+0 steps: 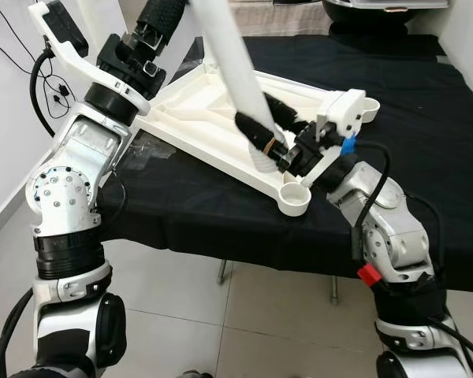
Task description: Building children table
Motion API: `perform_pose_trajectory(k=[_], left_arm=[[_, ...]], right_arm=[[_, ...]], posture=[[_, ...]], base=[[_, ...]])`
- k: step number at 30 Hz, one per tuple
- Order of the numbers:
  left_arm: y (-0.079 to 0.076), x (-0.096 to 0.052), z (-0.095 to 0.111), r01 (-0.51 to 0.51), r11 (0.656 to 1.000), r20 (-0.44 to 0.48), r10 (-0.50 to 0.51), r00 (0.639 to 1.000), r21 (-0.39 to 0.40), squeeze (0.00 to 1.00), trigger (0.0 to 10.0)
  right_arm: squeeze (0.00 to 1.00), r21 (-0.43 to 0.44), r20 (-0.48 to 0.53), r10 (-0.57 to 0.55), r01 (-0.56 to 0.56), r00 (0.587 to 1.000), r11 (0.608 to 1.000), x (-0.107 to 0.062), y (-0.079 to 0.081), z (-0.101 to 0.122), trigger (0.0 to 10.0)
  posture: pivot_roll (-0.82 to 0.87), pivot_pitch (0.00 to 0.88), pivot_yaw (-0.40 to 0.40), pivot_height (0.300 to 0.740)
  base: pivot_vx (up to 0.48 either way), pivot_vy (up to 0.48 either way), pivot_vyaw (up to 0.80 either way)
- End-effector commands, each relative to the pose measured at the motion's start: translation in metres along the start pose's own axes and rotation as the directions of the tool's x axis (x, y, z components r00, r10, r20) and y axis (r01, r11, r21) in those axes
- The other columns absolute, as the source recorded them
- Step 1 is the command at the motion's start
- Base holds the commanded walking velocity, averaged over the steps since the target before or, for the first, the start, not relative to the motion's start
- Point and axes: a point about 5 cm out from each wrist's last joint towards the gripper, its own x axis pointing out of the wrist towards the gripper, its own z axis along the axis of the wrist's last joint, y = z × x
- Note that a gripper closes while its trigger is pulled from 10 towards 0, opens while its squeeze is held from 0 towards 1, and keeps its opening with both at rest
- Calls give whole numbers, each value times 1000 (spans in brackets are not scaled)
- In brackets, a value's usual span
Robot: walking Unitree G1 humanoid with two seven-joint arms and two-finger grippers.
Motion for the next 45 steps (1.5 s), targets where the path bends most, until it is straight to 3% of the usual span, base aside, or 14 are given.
perform_pose_trajectory(k=[1, 11, 12, 13, 14, 17, 18, 31, 32, 33, 34, 35, 40, 45], left_arm=[[0, 4, -1, 4, 1000, -25, -4, 1000, 20, 0, 10000], [-2, 12, -9, 29, 999, -71, -28, 997, 14, 0, 10000], [-2, 13, -11, 34, 999, -77, -33, 996, 9, 0, 5529], [-3, 13, -12, 38, 999, -81, -37, 996, 6, 0, 5529], [-3, 12, -13, 39, 999, -84, -39, 996, 5, 0, 2549], [-3, 12, -13, 39, 999, -85, -39, 996, 5, 0, 2549], [-3, 12, -13, 41, 999, -88, -40, 995, 4, 0, 0], [-5, 6, -18, 90, 993, -164, -78, 983, 71, 0, 0], [-7, 5, -21, 112, 988, -193, -89, 977, 109, 0, 0], [-9, 3, -25, 147, 975, -237, -105, 966, 166, 0, 0], [-9, 3, -25, 147, 975, -237, -105, 966, 166, 0, 0], [-12, 1, -35, 222, 937, -322, -130, 938, 269, 0, 0], [-18, -1, -52, 340, 861, -430, -162, 888, 377, 0, 0], [-23, -3, -65, 396, 838, -479, -190, 857, 376, 0, 0]], right_arm=[[0, -29, 34, 50, -49, 998, 998, 1, 8, 7, 0], [0, -137, -26, 123, -126, 992, 983, 1, 14, 6, 0], [0, -153, -37, 123, -127, 992, 980, 2, 13, 5, 0], [0, -162, -43, 122, -127, 992, 979, 2, 13, 4, 0], [0, -169, -47, 120, -127, 992, 977, 2, 13, 4, 0], [0, -172, -49, 119, -126, 992, 977, 2, 13, 3, 0], [0, -185, -58, 108, -117, 992, 976, 1, 11, 3, 0], [0, -213, -87, 58, -76, 994, 974, 1, 5, -2, 0], [0, -207, -96, 53, -72, 994, 976, 1, 5, -4, 863], [0, -186, -117, 59, -80, 991, 979, 1, 8, -8, 10000], [0, -186, -117, 59, -80, 991, 979, 1, 8, -8, 10000], [1000, -170, -170, 32, -61, 985, 984, 5, 13, -19, 10000], [1000, -114, -229, -20, -7, 973, 994, 12, 19, -32, 10000], [1000, -64, -250, -45, 30, 967, 998, 17, 24, -36, 10000]], posture=[[-38, 111, 70, 740], [-40, 109, 76, 740], [-40, 110, 76, 740], [-40, 110, 76, 740], [-39, 110, 77, 740], [-39, 110, 77, 740], [-40, 110, 77, 740], [-39, 104, 76, 740], [-39, 104, 76, 740], [-37, 98, 74, 740], [-37, 98, 74, 740], [-38, 94, 74, 740], [-34, 100, 80, 740], [-39, 104, 86, 740]], base=[[0, 0, 0], [0, 0, 0], [0, 0, 0], [0, 0, 0], [0, 0, 0], [0, 0, 0], [0, 0, 0], [0, 0, 0], [0, 0, 0], [0, 0, 0], [0, 0, 0], [0, 0, 0], [0, 0, 0], [0, 0, 0]])
